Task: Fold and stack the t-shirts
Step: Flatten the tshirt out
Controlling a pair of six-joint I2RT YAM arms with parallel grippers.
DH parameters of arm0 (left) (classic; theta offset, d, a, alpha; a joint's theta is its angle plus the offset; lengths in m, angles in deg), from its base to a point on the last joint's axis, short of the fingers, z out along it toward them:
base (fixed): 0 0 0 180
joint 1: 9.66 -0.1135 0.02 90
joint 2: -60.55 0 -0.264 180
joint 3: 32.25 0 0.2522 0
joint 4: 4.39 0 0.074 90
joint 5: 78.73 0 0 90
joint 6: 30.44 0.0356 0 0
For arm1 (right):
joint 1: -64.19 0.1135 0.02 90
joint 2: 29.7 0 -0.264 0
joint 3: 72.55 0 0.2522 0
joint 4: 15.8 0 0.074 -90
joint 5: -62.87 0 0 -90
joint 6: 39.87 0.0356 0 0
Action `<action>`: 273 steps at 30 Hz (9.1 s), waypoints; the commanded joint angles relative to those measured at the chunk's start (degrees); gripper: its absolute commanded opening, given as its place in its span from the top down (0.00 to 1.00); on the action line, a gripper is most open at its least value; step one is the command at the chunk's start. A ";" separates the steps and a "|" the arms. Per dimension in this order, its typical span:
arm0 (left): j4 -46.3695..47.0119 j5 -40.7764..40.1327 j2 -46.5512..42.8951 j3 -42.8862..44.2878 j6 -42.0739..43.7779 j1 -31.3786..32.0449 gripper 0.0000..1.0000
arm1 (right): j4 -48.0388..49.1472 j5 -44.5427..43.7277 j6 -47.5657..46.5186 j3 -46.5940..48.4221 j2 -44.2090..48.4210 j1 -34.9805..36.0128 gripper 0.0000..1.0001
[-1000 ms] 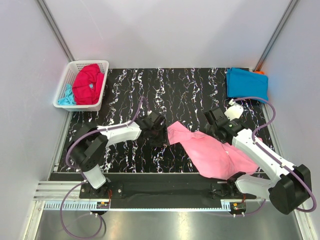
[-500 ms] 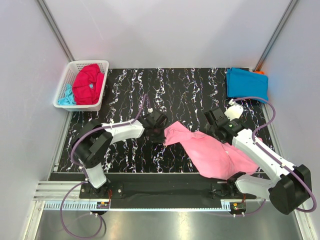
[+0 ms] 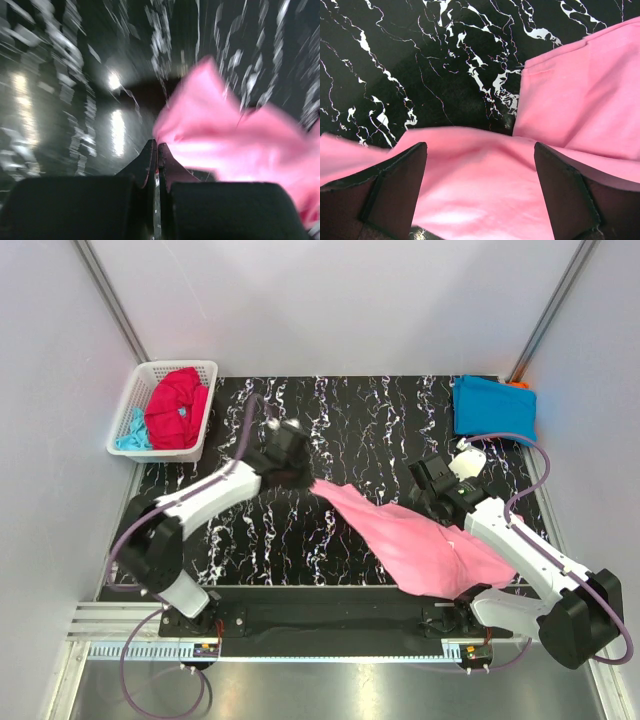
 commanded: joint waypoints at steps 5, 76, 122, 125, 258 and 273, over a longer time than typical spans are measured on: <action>-7.68 -13.72 -12.66 6.72 5.01 -12.19 1.00 | 0.85 0.56 -0.77 0.31 0.11 -0.40 0.05; -46.80 -20.86 -55.91 -9.62 -16.26 -11.06 1.00 | 6.84 20.43 -21.96 28.08 -45.16 2.50 0.27; -44.34 -20.16 -56.17 -11.11 -13.53 -11.06 1.00 | 9.12 27.71 -20.99 20.70 -36.46 -0.84 0.36; -44.43 -20.16 -56.17 -10.94 -13.45 -11.06 1.00 | 9.21 28.42 -20.99 20.78 -36.72 -0.84 0.74; -33.18 -7.50 -49.05 -6.81 0.97 -21.78 1.00 | 18.18 39.15 -25.38 17.44 -38.32 -9.63 1.00; -40.91 -16.29 -49.14 12.08 8.70 -21.78 1.00 | -2.28 28.95 -27.14 24.64 -8.28 -9.63 1.00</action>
